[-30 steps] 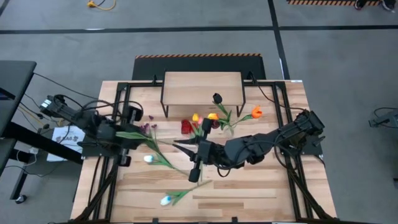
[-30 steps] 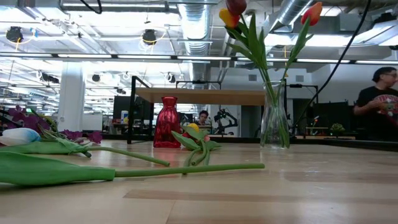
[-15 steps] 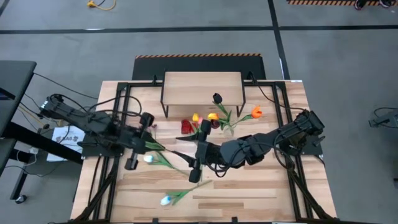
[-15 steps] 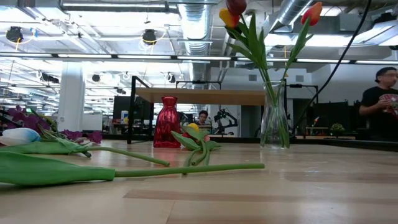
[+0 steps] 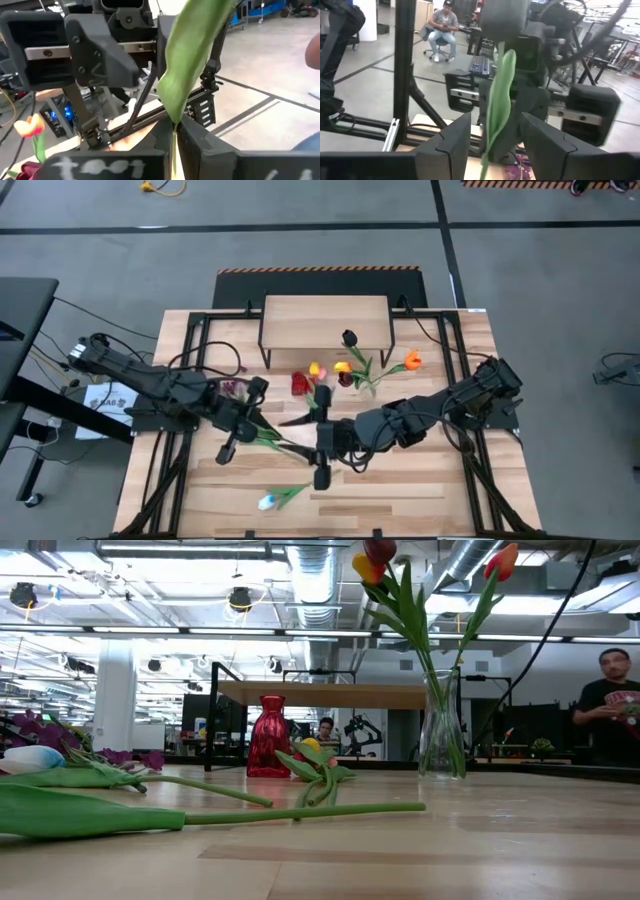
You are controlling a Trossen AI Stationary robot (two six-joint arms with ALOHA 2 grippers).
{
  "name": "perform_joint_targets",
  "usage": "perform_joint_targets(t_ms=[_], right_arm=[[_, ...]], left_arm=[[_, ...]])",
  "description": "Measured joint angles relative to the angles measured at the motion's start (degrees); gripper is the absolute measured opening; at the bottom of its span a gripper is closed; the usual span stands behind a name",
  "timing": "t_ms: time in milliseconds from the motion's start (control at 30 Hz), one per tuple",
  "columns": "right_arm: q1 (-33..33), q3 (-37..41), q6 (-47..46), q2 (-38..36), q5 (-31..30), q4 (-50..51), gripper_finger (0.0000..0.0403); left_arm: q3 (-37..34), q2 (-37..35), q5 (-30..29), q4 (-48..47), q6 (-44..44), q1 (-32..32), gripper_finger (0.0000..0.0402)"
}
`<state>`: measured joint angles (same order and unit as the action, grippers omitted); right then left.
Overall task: Pick and place flowers into a vace then onto a shelf
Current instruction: Put the black flower into the transparent vase
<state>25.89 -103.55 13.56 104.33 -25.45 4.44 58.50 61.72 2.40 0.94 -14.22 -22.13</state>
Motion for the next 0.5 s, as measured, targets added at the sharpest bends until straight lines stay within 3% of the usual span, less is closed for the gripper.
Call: perform_joint_targets(t_ms=[500], right_arm=[[-0.55,0.0,0.48,0.0,-0.07,4.65,0.016]], left_arm=[[-0.04,5.33,1.2,3.12,-3.38,1.53,0.0]])
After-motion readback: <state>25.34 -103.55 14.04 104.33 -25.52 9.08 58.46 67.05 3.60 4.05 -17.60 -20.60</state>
